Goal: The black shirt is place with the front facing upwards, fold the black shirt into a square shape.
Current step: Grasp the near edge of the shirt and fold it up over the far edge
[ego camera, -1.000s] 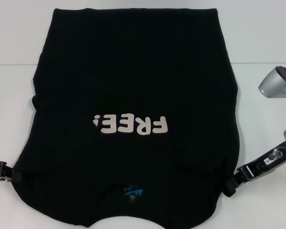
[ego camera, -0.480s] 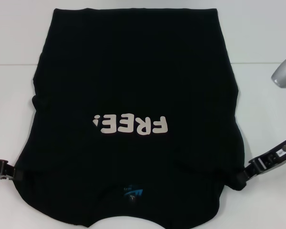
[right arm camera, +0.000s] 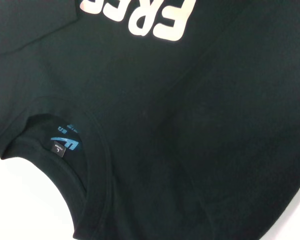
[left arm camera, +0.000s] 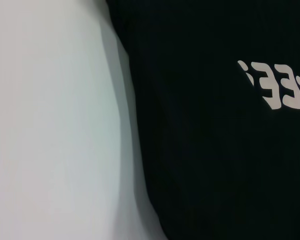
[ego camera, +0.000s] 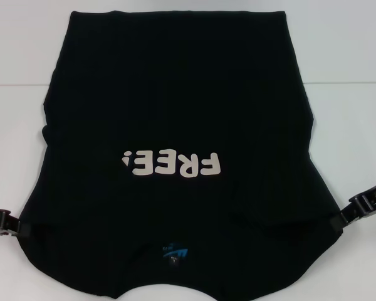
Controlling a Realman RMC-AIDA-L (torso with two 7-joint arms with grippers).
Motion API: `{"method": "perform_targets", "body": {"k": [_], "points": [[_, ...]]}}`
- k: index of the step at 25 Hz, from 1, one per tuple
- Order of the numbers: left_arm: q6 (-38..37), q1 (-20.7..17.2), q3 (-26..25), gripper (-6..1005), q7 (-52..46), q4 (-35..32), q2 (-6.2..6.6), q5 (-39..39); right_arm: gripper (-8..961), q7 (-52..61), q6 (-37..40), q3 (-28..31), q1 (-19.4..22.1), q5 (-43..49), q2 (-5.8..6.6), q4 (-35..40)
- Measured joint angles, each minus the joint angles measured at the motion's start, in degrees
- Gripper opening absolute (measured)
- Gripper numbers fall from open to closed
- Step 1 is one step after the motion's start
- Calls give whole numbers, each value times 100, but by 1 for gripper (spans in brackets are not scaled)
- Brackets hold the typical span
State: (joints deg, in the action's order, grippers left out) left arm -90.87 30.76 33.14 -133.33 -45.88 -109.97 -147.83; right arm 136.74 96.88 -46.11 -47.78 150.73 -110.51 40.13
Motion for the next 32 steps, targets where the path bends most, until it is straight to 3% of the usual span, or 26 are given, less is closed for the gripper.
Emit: {"method": "perform_targets", "body": {"k": [12, 22, 32], "points": [[-350, 21, 3, 36, 90, 13, 66, -1, 35, -174, 134, -35, 28, 32, 39, -59], [-1283, 188, 48, 36, 438, 635, 443, -93, 35, -630, 850, -39, 101, 205, 101, -12], [-2418, 291, 335, 36, 782, 742, 468, -494, 34, -1131, 1495, -89, 210, 473, 109, -54]]}}
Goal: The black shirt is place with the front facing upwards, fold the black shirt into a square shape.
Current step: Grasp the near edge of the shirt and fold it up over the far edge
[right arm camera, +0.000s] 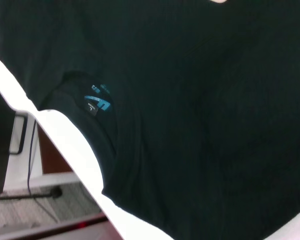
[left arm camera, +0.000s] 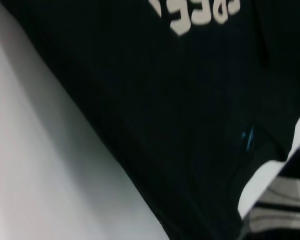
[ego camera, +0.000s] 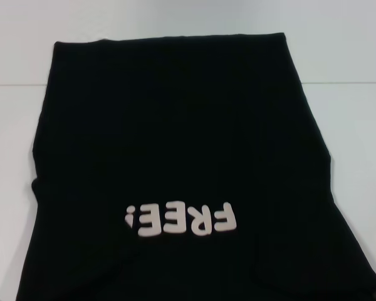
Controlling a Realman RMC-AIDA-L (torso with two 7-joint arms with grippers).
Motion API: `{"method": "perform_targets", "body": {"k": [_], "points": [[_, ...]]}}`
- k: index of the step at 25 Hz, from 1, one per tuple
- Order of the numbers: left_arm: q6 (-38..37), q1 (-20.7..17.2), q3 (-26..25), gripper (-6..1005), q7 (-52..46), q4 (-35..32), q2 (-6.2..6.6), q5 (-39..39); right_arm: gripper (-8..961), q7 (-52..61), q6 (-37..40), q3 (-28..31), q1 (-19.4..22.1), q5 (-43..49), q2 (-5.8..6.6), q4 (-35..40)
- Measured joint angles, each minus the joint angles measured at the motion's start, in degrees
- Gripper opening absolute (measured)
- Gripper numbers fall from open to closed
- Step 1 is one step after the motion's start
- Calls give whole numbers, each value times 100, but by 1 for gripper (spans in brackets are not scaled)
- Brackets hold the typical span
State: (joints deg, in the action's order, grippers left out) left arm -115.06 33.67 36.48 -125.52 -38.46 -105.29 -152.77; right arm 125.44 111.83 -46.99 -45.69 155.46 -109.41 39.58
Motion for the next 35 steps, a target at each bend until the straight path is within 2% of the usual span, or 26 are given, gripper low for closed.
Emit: {"method": "perform_targets", "body": {"k": [9, 14, 18, 24, 27, 32, 35], "points": [[-190, 136, 146, 36, 184, 237, 2, -170, 33, -183, 166, -320, 114, 38, -33, -63], [-155, 189, -57, 36, 207, 198, 21, -110, 33, -205, 153, -91, 117, -9, -44, -87], [-94, 255, -700, 36, 244, 190, 91, -61, 33, -228, 133, 554, 100, -52, -18, -114], [65, 349, -2005, 36, 199, 180, 244, 120, 32, -143, 8, 1790, 107, -334, 149, -192], [254, 356, -2605, 36, 91, 188, 274, 387, 32, -15, -195, 2228, 173, -612, 227, -200], [869, 279, -3090, 36, -218, 246, 234, 1008, 32, 155, -674, 2742, 371, -1373, 325, -231], [1497, 193, -3212, 36, -321, 473, 204, 1523, 31, 175, -1105, 2884, 530, -1988, 334, -298]]}}
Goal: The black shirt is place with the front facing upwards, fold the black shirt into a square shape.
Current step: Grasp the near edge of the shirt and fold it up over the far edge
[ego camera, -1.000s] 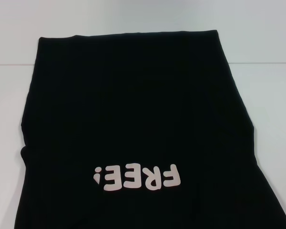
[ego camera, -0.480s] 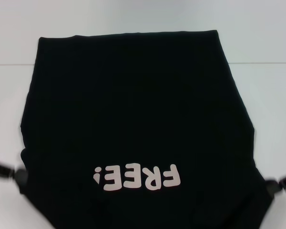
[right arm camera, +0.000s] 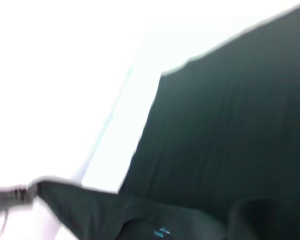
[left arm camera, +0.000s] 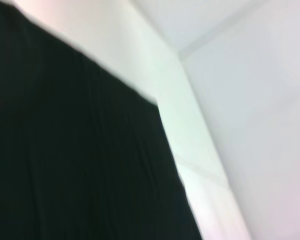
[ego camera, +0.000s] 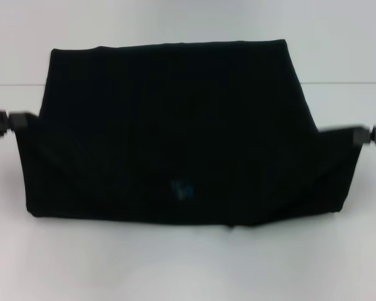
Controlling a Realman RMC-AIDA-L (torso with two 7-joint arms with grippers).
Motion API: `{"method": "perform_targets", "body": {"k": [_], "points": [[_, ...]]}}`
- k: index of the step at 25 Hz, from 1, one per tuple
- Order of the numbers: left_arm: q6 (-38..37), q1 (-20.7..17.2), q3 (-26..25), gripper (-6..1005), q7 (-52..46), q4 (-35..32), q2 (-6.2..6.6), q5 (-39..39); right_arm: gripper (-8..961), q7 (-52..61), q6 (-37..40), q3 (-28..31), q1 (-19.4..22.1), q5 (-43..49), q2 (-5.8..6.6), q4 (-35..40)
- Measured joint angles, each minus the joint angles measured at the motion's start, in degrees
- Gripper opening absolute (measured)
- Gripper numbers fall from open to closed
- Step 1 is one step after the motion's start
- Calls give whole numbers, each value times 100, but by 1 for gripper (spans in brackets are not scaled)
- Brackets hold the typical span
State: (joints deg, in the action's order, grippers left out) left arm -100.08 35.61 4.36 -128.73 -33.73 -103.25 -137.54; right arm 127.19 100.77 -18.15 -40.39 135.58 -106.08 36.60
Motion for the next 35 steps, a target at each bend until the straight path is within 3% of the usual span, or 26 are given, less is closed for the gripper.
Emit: {"method": "perform_targets", "body": {"k": [5, 10, 17, 24, 35], "points": [[629, -23, -13, 36, 43, 275, -68, 476, 31, -239, -879, 20, 178, -793, -49, -375], [1389, -13, -2, 35, 323, 411, -369, 1308, 23, -738, -1805, 2, 190, -1175, -284, -628], [2018, 96, 39, 34, 716, 441, -625, 1434, 22, -1185, -2682, -20, 67, -1355, -558, -708], [2497, 135, 39, 34, 1137, 446, -835, 1487, 22, -1275, -3363, -184, -112, -1396, -636, -715], [3180, 267, 38, 33, 1665, 446, -1107, 1522, 21, -1289, -4584, -907, -305, -1413, -808, -789]]}}
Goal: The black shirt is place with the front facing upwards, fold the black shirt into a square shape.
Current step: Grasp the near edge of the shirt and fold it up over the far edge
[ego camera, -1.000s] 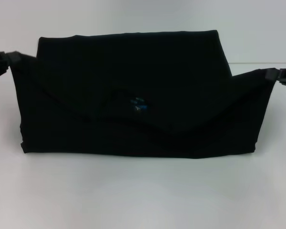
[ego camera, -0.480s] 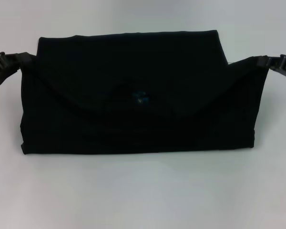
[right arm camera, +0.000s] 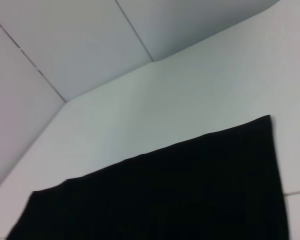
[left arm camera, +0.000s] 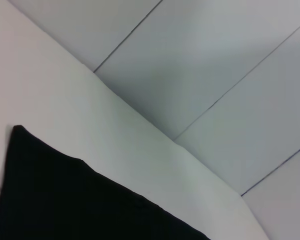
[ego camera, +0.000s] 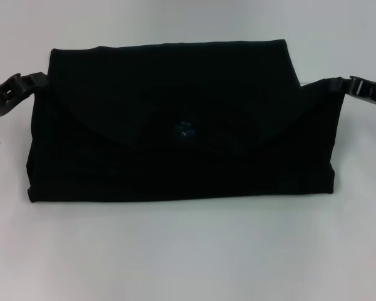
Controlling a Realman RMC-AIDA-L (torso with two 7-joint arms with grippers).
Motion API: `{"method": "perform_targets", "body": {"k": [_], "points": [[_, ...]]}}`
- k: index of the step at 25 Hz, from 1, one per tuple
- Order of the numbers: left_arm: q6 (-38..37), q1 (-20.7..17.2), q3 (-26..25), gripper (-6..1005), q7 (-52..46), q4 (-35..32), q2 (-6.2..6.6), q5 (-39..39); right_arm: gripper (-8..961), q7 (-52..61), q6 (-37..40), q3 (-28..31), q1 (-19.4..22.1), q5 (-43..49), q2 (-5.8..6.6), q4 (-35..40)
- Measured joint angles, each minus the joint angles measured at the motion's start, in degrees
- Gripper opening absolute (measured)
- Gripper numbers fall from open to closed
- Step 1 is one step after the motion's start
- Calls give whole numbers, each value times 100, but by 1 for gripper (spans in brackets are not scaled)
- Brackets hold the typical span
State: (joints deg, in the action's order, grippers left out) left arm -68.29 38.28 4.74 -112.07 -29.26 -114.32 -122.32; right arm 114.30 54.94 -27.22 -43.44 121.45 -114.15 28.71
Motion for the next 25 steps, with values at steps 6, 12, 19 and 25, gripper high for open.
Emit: {"method": "perform_targets", "body": {"k": [6, 12, 19, 25], "points": [[284, 14, 1, 33, 183, 12, -69, 83, 21, -27, -382, -157, -75, -3, -81, -7], [626, 40, 0, 33, 381, 144, -117, 123, 21, -211, -659, -177, -161, -4, -176, -68], [902, 158, 0, 34, 644, 149, -255, 125, 25, -225, -1121, -370, -272, -4, -261, -76], [1064, 230, 0, 41, 813, 149, -370, 176, 29, -228, -1517, -599, -333, -4, -355, -83]]}}
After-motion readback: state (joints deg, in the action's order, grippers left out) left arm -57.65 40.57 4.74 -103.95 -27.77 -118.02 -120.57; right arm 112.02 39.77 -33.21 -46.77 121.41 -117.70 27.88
